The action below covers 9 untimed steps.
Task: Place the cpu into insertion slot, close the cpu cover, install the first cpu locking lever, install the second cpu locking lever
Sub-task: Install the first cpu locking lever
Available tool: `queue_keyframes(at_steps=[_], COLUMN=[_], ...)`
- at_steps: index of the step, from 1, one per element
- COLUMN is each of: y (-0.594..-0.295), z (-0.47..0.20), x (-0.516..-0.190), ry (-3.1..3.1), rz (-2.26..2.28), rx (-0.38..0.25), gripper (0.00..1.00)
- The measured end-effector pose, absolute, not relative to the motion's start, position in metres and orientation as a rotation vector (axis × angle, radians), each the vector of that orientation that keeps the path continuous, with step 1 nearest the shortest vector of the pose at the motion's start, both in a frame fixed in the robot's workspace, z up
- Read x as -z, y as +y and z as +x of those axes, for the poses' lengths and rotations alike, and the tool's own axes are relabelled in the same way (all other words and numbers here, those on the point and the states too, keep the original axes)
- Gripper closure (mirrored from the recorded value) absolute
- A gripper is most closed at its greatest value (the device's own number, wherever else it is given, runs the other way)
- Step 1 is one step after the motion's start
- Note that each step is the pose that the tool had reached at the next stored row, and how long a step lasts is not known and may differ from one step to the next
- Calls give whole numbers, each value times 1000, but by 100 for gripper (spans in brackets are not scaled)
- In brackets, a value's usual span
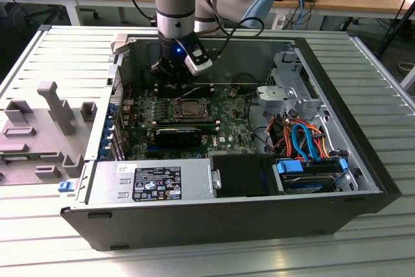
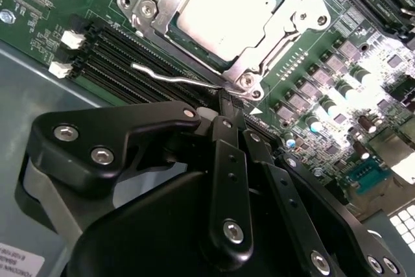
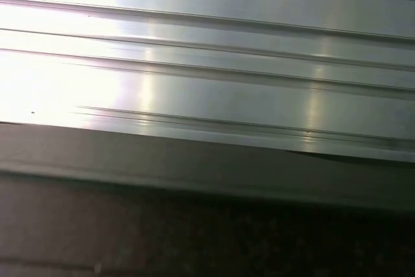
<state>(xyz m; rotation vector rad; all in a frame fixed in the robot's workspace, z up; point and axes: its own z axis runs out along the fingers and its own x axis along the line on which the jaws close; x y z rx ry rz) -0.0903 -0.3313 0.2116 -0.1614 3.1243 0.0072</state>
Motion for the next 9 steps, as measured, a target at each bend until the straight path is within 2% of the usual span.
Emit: queue_keyframes(at_steps=[9], y=[-331], z=[-70], x=[-207], ry=[3131], rz=[-175], rx=[-8], gripper=[89])
